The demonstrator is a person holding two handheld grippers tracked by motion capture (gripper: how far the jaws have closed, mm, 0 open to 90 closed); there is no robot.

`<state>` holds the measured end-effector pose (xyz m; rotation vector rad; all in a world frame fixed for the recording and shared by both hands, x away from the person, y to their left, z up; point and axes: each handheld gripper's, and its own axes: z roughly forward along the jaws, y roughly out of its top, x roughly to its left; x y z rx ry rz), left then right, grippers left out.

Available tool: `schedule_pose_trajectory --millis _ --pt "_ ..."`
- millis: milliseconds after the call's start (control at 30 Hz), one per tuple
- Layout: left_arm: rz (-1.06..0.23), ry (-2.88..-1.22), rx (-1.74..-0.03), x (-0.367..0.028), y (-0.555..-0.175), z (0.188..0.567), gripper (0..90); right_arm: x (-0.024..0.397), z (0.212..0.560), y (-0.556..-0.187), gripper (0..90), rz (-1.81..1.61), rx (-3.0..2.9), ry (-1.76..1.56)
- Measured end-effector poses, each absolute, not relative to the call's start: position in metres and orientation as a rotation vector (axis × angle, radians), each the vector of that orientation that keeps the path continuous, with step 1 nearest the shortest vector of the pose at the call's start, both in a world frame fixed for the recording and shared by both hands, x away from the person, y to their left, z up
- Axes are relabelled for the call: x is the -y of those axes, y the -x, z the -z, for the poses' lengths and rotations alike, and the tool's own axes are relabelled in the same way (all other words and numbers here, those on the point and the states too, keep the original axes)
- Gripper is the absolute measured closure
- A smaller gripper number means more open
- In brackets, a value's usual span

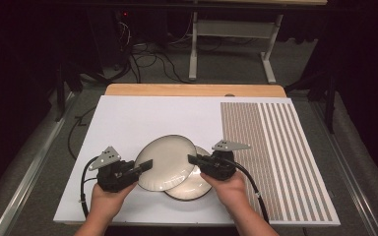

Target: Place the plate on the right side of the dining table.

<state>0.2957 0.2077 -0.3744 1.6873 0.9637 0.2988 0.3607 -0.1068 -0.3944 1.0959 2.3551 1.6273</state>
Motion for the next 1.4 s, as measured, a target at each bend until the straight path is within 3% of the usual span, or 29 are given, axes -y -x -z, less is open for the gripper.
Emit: schedule_pose_trajectory --millis 733,1400 --pt "-0.338 -1.675 -0.95 -0.176 -0.294 0.354 72.8 0.136 0.364 -0.345 86.2 -1.643 -2.245 -1.057" --pt "-0.271 -1.773 -0.849 -0.101 -0.321 0.35 72.0 0.21 0.353 -0.334 86.1 -1.515 -2.154 -1.107"
